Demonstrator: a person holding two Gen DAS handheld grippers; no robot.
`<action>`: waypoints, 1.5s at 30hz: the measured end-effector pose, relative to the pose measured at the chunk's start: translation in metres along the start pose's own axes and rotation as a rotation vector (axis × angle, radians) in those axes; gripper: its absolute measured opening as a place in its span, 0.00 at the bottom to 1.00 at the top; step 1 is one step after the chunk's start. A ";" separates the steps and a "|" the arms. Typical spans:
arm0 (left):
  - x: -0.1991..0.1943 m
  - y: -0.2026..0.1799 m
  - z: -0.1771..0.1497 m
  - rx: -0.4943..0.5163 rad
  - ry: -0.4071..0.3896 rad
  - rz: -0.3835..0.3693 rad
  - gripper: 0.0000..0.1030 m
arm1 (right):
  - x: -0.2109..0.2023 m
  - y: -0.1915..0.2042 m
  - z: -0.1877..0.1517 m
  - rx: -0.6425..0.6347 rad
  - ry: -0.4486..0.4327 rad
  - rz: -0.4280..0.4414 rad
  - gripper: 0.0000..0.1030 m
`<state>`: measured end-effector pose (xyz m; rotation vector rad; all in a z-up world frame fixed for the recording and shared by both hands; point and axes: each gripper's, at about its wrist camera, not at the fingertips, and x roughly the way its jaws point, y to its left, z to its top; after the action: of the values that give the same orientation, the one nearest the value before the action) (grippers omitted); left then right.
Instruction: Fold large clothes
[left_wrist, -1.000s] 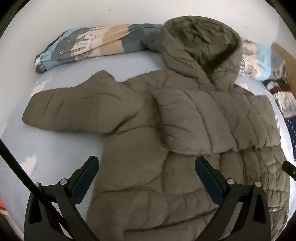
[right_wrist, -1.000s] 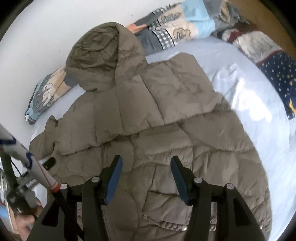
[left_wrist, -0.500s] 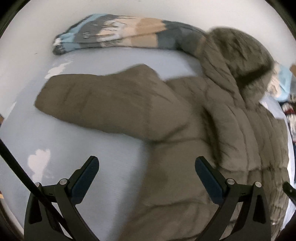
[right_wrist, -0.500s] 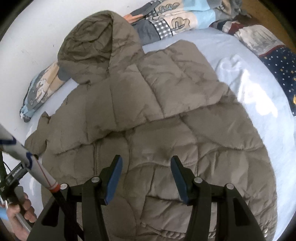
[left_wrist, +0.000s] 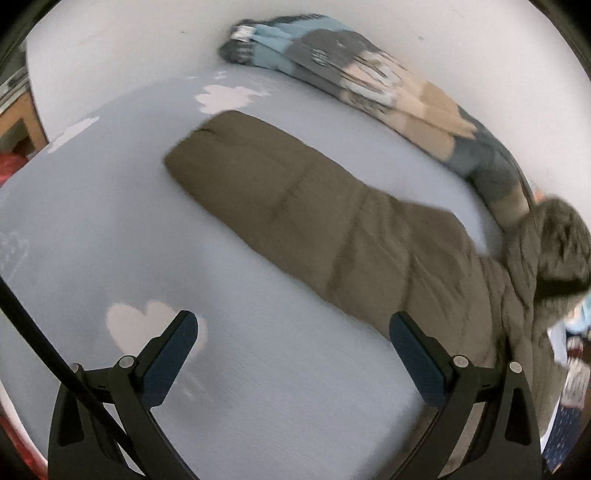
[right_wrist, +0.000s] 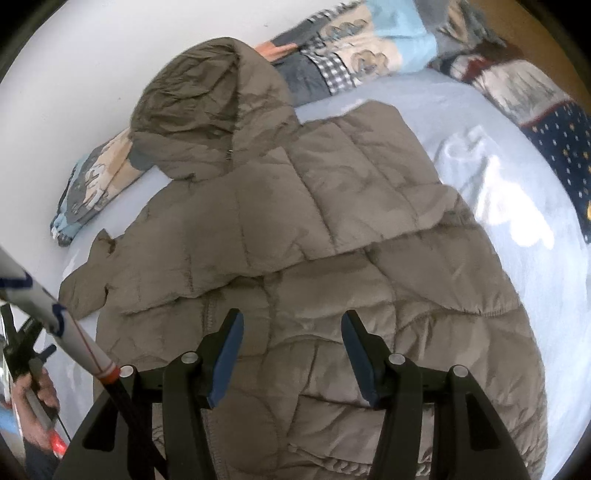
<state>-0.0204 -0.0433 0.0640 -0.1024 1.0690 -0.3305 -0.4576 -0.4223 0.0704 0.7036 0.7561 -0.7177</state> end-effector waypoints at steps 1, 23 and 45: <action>0.001 0.006 0.004 -0.007 -0.004 -0.001 1.00 | -0.003 0.005 0.000 -0.020 -0.012 0.012 0.58; 0.066 0.114 0.095 -0.295 -0.027 -0.155 0.73 | 0.010 0.097 -0.024 -0.312 -0.025 0.122 0.58; 0.082 0.107 0.101 -0.270 -0.188 -0.118 0.18 | 0.020 0.088 -0.025 -0.271 -0.008 0.124 0.58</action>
<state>0.1265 0.0247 0.0176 -0.4312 0.9176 -0.2759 -0.3873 -0.3604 0.0672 0.4959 0.7783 -0.4930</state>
